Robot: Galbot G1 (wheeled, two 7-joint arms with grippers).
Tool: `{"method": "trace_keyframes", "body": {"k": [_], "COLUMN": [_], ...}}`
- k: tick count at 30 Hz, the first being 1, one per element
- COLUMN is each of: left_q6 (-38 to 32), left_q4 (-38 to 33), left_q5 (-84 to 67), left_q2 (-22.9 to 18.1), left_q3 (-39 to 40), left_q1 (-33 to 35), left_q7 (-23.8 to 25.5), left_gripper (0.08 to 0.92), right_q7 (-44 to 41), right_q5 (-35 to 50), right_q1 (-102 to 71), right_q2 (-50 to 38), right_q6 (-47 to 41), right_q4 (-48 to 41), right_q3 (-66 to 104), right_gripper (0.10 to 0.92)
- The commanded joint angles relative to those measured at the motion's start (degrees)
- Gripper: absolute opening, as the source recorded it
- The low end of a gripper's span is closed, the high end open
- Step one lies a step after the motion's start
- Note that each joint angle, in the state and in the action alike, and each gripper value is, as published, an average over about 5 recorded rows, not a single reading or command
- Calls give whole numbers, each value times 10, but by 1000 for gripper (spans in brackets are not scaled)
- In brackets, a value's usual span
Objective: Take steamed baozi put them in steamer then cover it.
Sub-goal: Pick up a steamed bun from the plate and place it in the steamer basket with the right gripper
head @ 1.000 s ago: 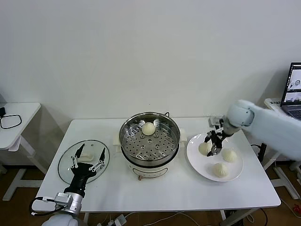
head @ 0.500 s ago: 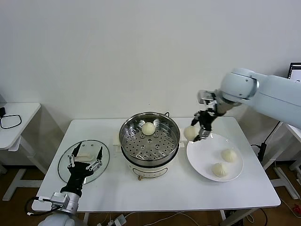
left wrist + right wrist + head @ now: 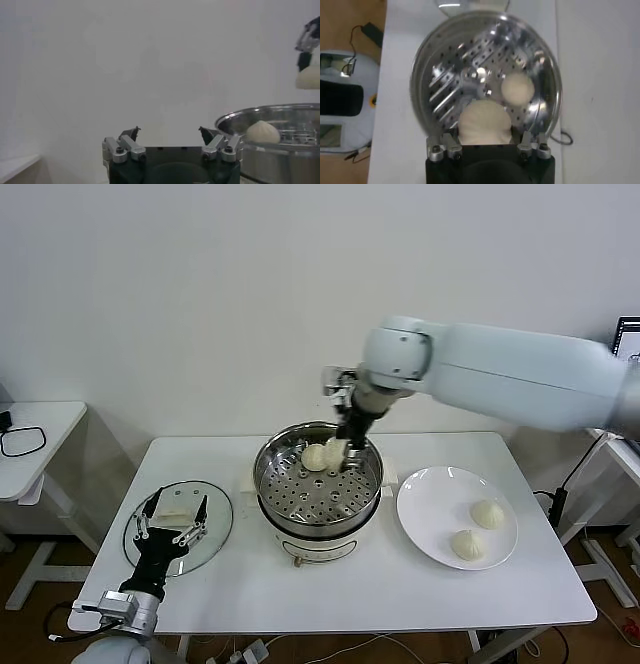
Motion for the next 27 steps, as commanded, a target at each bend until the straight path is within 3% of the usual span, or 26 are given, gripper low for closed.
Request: {"method": "trace_keyframes", "body": {"k": [1,11,27], "left_q6": [1,1,-1], "left_q4": [5,9,16], "left_q5": [-1,-4,-6], "left_q2": [2,3,2], "left_q3": [-8,-20,-18], "left_q1": [-2,-3,-3], "left_q7": [3,7,10], "left_gripper": [823,823,823], "right_q7": [16,-12,-17], "right_q5": [-18,-85,-131], "right_q1": [-58,-131,-173], "right_q2": [124,170,197], "right_q6": [-27,-5,10], "right_q4": [-98,-184,-232], "right_q3": [16,29,53], "right_gripper": [712,712,744]}}
